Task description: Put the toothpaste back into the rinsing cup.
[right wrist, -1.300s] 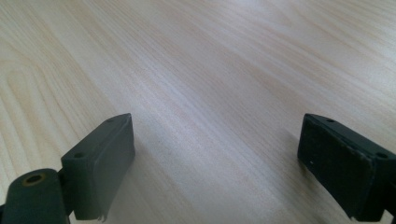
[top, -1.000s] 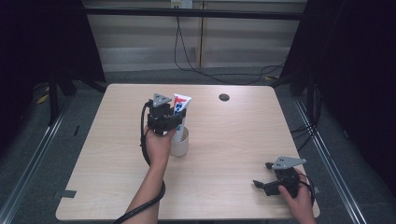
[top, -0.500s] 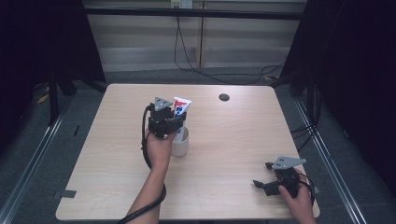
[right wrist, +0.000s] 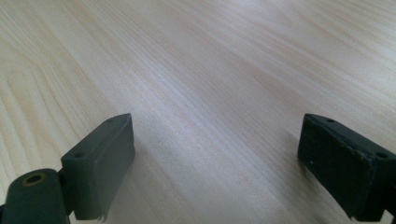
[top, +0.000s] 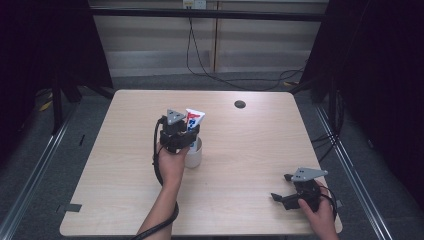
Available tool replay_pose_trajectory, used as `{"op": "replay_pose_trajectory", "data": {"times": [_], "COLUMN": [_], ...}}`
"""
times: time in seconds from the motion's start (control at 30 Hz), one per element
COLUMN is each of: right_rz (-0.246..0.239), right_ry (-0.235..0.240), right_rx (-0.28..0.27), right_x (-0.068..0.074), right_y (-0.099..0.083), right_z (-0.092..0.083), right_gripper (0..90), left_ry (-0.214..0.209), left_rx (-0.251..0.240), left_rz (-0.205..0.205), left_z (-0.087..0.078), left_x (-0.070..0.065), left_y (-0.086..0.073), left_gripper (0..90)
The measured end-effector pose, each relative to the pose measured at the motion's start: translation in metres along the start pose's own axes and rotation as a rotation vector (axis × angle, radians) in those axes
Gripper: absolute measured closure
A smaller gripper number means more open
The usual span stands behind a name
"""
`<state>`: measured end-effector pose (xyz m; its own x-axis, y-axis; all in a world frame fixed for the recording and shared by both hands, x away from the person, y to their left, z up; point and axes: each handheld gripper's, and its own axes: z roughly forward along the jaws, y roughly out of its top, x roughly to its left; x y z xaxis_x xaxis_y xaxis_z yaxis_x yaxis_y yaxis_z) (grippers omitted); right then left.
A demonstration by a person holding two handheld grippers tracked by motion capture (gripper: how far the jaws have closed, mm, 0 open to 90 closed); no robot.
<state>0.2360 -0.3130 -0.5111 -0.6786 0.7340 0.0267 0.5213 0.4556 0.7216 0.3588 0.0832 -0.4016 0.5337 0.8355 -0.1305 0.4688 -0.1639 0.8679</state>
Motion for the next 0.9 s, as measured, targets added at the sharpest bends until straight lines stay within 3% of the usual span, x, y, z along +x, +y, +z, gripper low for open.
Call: {"op": "replay_pose_trajectory", "data": {"times": [0.6, 0.9], "right_rz": [0.001, 0.0], "right_ry": [0.0, 0.002], "right_rx": [0.0, 0.001], "right_x": [0.0, 0.0], "right_y": [0.0, 0.0], "right_z": [0.0, 0.0], "right_gripper": [10.6, 10.6], "left_ry": [0.013, 0.027], "left_rx": [0.025, 0.036], "left_rz": [-0.008, 0.007], "left_z": [0.001, 0.001], "left_x": [0.0, -0.001], "left_y": [-0.017, -0.025], "left_gripper": [62.9, 62.5]}}
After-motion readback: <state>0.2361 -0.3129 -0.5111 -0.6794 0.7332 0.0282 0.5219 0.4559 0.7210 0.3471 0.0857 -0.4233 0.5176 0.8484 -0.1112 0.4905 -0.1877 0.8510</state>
